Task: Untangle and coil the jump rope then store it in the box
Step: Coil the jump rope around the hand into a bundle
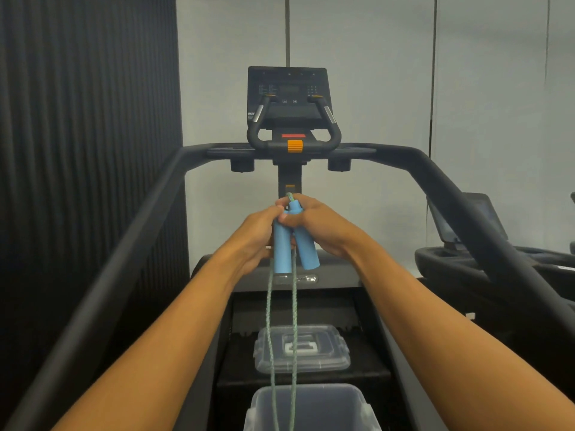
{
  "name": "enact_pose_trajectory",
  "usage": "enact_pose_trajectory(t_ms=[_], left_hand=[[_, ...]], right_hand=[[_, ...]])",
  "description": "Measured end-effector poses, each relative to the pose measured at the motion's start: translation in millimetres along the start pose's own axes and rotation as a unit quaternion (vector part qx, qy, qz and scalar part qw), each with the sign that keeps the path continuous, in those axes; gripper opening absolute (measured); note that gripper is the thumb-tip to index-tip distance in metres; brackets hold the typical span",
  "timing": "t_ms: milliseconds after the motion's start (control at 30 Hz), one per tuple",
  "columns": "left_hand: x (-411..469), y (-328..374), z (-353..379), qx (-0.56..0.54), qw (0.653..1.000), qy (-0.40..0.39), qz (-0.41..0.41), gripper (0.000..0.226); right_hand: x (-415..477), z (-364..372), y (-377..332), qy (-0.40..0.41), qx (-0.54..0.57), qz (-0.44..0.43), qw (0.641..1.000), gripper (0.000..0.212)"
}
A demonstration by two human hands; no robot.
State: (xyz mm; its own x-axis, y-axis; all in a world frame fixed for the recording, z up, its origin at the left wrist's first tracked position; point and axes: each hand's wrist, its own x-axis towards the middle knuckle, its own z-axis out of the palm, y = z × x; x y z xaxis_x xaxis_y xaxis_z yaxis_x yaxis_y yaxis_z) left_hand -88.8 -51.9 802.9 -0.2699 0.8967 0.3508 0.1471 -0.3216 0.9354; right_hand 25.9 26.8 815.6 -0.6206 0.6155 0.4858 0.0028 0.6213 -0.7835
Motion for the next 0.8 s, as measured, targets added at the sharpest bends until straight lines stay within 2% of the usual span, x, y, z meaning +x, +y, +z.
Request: enact_pose_trajectory(t_ms=[167, 267, 333, 533, 600, 700, 800], left_hand=[[3, 4, 2, -0.069, 0.997, 0.023, 0.014, 0.025], [14, 4, -2, -0.055, 0.997, 0.042, 0.015, 0.021], [20, 5, -7, -0.059, 0.996, 0.059, 0.013, 0.028], [25, 8, -8, -0.057, 0.997, 0.058, 0.0, 0.019], [27, 9, -6, -0.051, 0.998, 0.045, -0.001, 0.023], [30, 8, -3, -0.02, 0.999, 0.045, 0.02, 0.034], [32, 8, -1, 0.013, 0.998, 0.034, 0.047, 0.029]], right_hand=[[3, 0, 6, 0.021, -0.014, 0.013, 1.0, 0.032], [3, -6, 10, 0.054, 0.052, 0.053, 0.996, 0.031], [1, -10, 12, 0.053, 0.076, 0.082, 0.992, 0.027], [2, -12, 14, 0.04, -0.003, 0.078, 0.996, 0.009], [2, -12, 12, 0.044, -0.027, 0.057, 0.997, 0.006], [0, -11, 6, 0.046, -0.046, 0.032, 0.997, 0.007], [1, -11, 2, 0.049, -0.05, 0.029, 0.997, 0.011]])
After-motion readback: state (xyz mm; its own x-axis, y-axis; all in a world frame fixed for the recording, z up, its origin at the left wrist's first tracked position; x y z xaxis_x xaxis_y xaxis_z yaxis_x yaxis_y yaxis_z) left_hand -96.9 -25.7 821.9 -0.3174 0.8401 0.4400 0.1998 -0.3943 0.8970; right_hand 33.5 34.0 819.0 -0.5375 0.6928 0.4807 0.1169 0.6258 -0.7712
